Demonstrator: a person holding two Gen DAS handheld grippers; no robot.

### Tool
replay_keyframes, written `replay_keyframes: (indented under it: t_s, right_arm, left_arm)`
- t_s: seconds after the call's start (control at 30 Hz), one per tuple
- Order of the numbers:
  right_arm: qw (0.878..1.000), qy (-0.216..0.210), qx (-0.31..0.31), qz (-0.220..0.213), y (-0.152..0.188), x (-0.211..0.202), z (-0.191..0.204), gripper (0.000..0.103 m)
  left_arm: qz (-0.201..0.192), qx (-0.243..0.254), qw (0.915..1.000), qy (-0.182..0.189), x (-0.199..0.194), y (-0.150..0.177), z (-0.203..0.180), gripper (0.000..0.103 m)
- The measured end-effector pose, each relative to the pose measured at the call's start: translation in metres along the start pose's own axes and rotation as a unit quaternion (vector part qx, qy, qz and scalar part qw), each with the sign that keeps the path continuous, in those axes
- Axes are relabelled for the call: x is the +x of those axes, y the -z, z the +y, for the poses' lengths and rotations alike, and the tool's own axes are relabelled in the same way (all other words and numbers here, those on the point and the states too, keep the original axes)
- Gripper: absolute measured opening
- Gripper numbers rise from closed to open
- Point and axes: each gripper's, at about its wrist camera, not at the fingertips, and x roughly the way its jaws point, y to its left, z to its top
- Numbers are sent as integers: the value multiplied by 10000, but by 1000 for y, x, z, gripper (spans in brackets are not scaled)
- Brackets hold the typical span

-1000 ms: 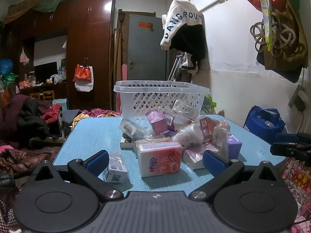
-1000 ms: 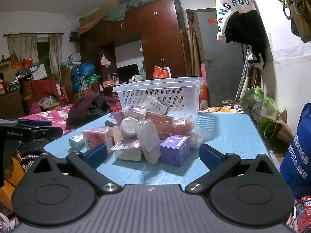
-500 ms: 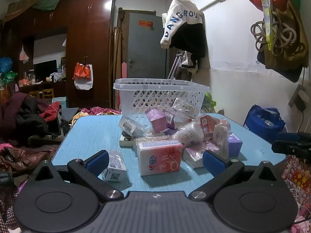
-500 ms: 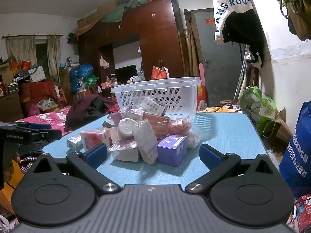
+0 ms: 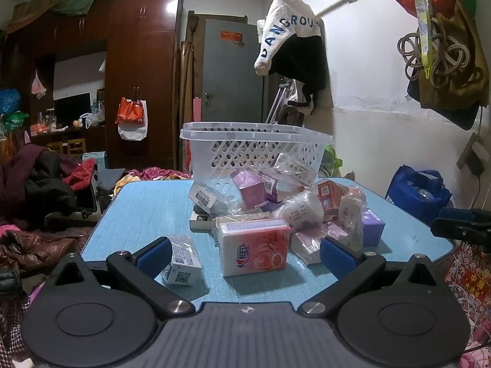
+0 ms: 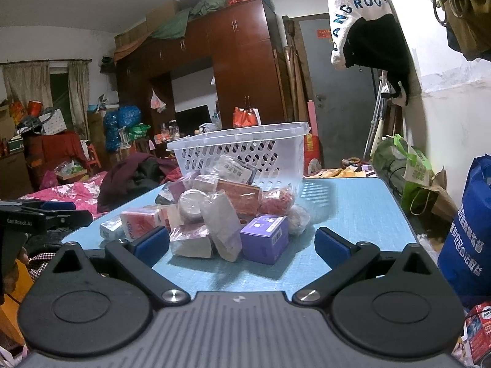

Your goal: Organize objects

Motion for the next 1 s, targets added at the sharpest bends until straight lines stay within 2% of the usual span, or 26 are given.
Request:
replay_keyframes:
  t_s: [0.4,0.6,0.67,0.73,0.87,1.0]
  right_arm:
    - [9997,135,-181,2,1,2,3,103]
    - [9993,233,-246,-186,9,8,-1,102]
    - [9995,262,-136,-143,13,17,-10,95]
    - [9997,227,33,-27,16,27,-17,82]
    - [9995,284,73,107,17,47,-24,77]
    - [9993,298,-26,206,17,64,-19,76]
  left_arm:
    - [52,-10,10000,-41,4,3,2,103]
    - [45,-81,9997,-208,10,6,18,103]
    - [57,-248,9990,-373,14,8,31,103]
    - [68,-360,9978,-555,19,11,43,102]
    - [89,-396,9962,-766,31,16,58,102]
    - [104,-363,9968,-702,39,22,62,101]
